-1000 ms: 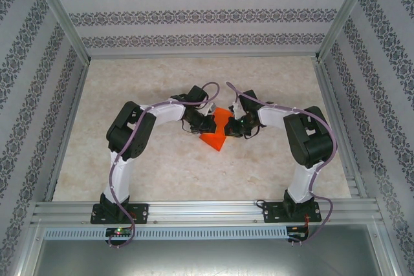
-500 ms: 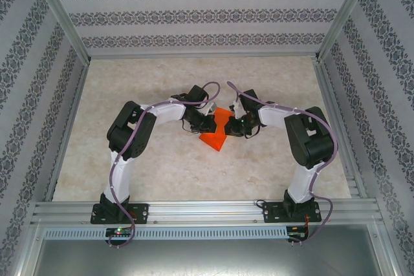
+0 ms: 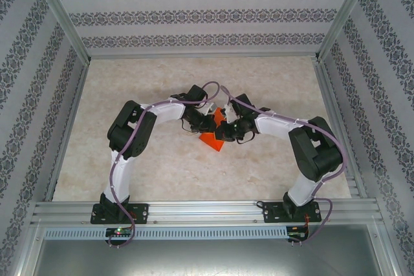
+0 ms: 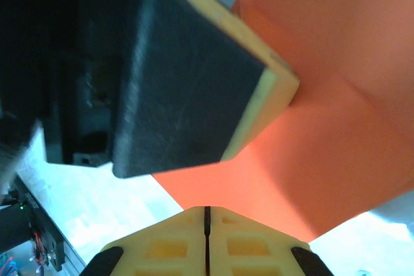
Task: Fold a paper plane with a square sheet of paper (pick it up from the middle)
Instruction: Fold the triangle a second time at the center of the table.
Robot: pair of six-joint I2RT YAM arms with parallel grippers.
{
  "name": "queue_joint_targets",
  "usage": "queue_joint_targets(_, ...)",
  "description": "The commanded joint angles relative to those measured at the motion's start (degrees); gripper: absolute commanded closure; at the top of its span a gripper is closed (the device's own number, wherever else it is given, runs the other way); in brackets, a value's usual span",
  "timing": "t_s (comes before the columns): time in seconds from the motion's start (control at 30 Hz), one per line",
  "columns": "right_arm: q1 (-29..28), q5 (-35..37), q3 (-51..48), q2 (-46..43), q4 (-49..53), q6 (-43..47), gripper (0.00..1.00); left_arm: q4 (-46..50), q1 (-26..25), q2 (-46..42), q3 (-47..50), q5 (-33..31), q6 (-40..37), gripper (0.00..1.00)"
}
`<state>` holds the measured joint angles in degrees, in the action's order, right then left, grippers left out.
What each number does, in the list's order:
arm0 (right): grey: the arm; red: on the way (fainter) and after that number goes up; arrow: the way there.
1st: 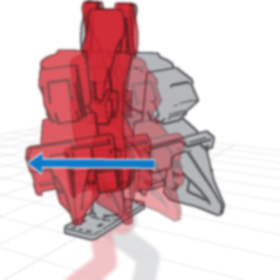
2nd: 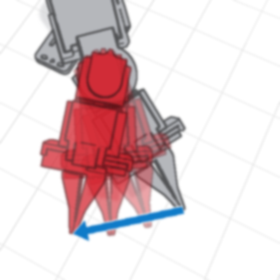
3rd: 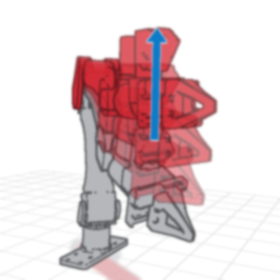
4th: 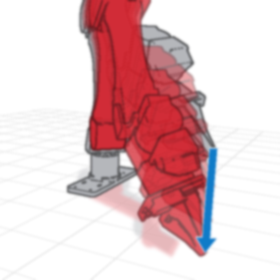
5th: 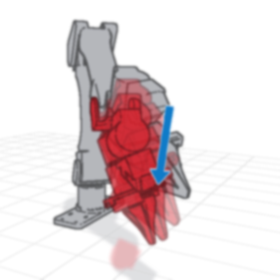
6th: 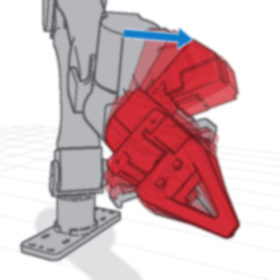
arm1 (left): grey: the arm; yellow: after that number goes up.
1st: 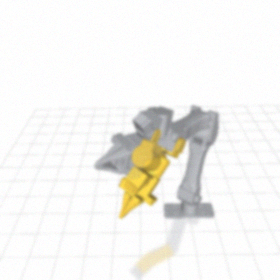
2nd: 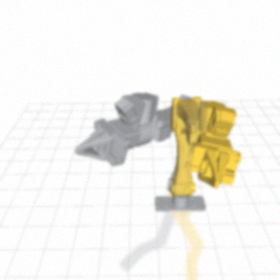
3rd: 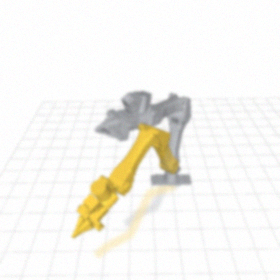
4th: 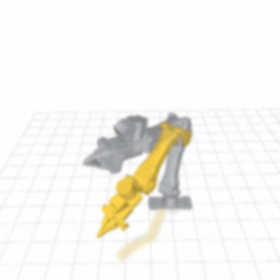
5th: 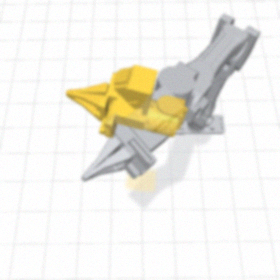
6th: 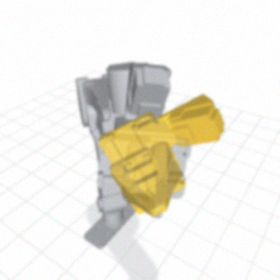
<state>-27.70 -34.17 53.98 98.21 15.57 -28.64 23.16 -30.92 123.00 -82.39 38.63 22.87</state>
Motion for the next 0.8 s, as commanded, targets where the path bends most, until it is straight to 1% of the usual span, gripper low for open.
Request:
queue_joint_targets(0.0, -0.64, -1.31, -0.96, 1.16, -0.89, -1.08, 0.93, 2.68, 0.34, 3.56, 1.09, -2.03, -1.42, 0.91)
queue_joint_targets(0.13, -0.77, -0.32, -1.01, 2.45, -0.20, -0.35, 0.93, 2.35, 0.68, 3.50, 1.49, -1.61, -1.21, 0.91)
queue_joint_targets(0.33, -0.90, -0.01, -0.91, 4.25, -1.88, -0.45, 0.93, 2.24, 0.77, 3.61, 1.44, -1.54, -1.23, 0.91)
queue_joint_targets(0.5, -0.95, 2.47, -1.06, 4.74, 0.11, 1.21, 0.94, 2.32, 0.86, 3.84, 1.30, -1.45, -1.19, 0.91)
queue_joint_targets(0.77, -1.05, 3.89, -2.19, 4.90, 0.65, 1.76, 0.95, 2.68, 0.79, 4.40, 0.89, -1.50, -1.34, 0.91)
